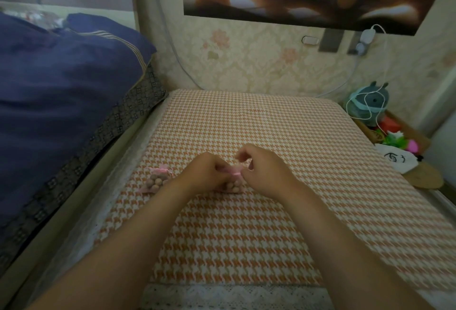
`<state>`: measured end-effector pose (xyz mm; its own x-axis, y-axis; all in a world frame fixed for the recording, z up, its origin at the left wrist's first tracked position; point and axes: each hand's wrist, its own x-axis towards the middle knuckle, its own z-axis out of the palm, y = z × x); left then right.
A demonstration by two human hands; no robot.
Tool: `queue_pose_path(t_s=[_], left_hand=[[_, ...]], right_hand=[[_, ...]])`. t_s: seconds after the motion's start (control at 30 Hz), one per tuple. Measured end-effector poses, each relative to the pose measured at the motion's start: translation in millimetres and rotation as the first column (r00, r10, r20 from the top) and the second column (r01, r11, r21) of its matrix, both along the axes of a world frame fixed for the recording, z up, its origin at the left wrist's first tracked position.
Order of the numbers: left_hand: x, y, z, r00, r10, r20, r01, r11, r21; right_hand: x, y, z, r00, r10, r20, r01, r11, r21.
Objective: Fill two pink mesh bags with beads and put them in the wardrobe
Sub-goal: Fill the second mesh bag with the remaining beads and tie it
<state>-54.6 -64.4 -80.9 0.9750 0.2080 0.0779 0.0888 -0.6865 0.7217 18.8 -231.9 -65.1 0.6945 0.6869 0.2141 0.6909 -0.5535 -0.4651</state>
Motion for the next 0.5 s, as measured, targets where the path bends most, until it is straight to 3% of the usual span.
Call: queue_pose_path(t_s=[0.1, 0.2, 0.3, 0.5], left_hand=[[0, -4, 0, 1.000, 0.012, 0.007, -0.012, 0.999, -0.030], [-2, -1, 2, 1.000, 0.000, 0.001, 0.000, 1.000, 0.018], [-6, 9, 7, 0.998, -0.037, -0.043, 0.042, 0.991, 0.123], [-16, 21, 10, 0.998, 0.011, -0.064, -0.002, 0.991, 0.137]], right_hand=[[2, -6, 2, 0.992, -0.005, -0.123, -0.006, 0.997, -0.081], [5, -10, 0, 0.994, -0.020, -0.108, 0.004, 0.989, -0.150], [7, -12, 3, 0.991, -0.052, -0.121, 0.035, 0.991, -0.132], [12, -14, -1, 0.976, -0.149, -0.159, 0.134, 0.986, -0.103]])
